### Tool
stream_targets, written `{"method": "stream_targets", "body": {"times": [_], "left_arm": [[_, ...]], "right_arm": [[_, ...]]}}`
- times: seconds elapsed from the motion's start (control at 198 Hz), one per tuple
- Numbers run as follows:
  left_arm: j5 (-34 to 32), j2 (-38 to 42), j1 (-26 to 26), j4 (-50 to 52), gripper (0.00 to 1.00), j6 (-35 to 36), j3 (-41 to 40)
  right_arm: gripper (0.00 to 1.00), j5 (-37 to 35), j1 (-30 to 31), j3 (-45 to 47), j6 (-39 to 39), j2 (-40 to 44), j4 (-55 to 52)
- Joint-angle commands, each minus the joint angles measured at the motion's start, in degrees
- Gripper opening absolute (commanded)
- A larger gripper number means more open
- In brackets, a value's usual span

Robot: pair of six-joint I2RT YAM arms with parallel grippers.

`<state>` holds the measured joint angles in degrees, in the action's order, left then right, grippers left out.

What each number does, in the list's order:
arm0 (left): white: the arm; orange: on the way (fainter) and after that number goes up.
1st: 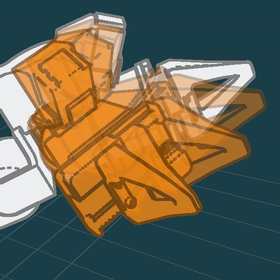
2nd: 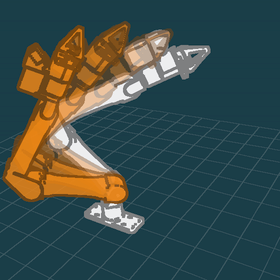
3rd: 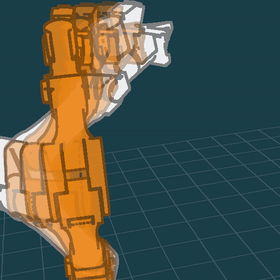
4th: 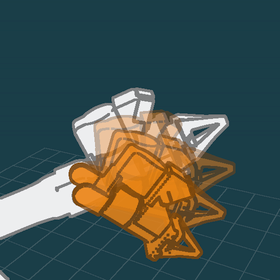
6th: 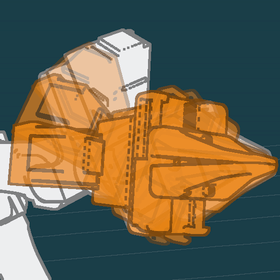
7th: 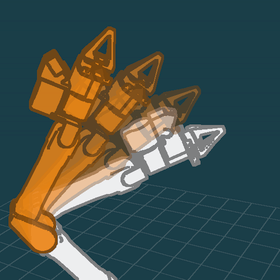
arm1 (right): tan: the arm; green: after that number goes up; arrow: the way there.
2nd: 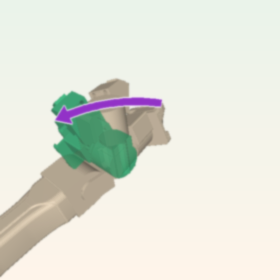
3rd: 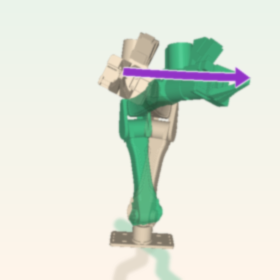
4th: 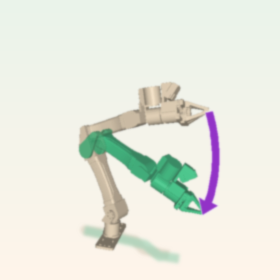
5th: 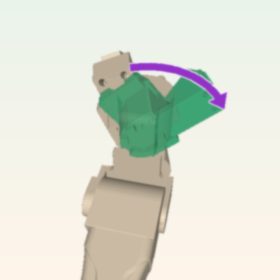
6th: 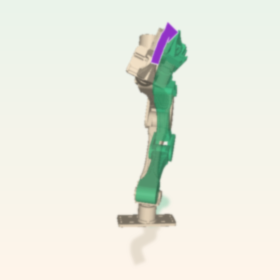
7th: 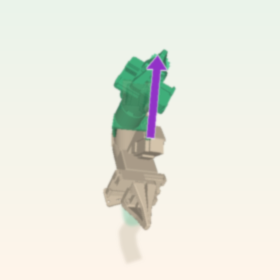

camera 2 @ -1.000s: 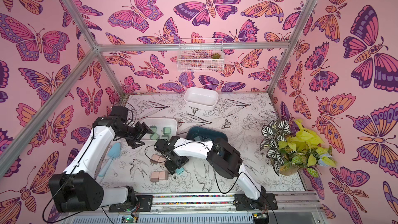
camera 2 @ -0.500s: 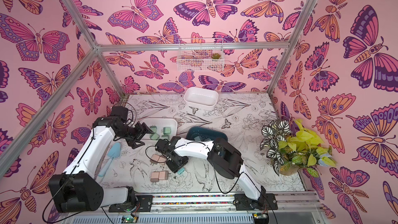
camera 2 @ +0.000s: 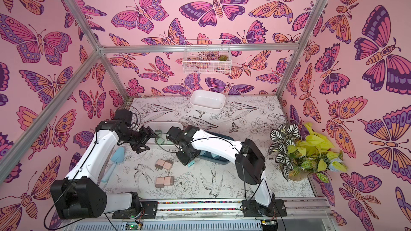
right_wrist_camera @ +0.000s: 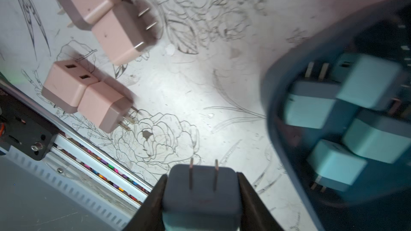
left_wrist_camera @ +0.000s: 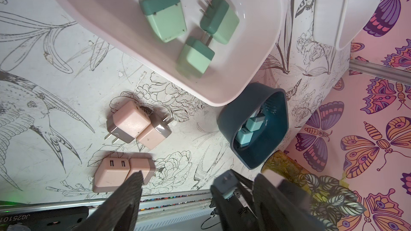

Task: Place the plugs by color into the storage box
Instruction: Pick up the plug from the center of the board, then place the plug in the storage box.

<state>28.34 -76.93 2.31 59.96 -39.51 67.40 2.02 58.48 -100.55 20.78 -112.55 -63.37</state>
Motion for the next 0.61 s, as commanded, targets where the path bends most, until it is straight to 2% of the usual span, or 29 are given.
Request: {"method": "stream_targets", "body": {"times": [0.0, 0.293, 0.409, 0.6], "left_arm": [[0.9, -0.5, 0.3, 0.0, 0.8, 0.0, -0.2], [1.3, -0.3, 0.3, -0.4, 0.8, -0.1, -0.7], [1.4, -0.2, 0.3, -0.3, 0.8, -0.2, -0.5], [1.4, 0.0, 0.3, -0.3, 0.8, -0.5, -0.3]], "right_arm": [[0.48, -3.2, -6.1, 1.7, -2.4, 4.0, -4.6], [0.48, -3.9, -24.2, 12.8, -7.6, 6.7, -0.3], [0.48, -3.3, -27.0, 15.1, -8.6, 4.9, 2.0], [0.48, -2.3, -27.5, 17.8, -8.5, 2.9, 4.5]]}}
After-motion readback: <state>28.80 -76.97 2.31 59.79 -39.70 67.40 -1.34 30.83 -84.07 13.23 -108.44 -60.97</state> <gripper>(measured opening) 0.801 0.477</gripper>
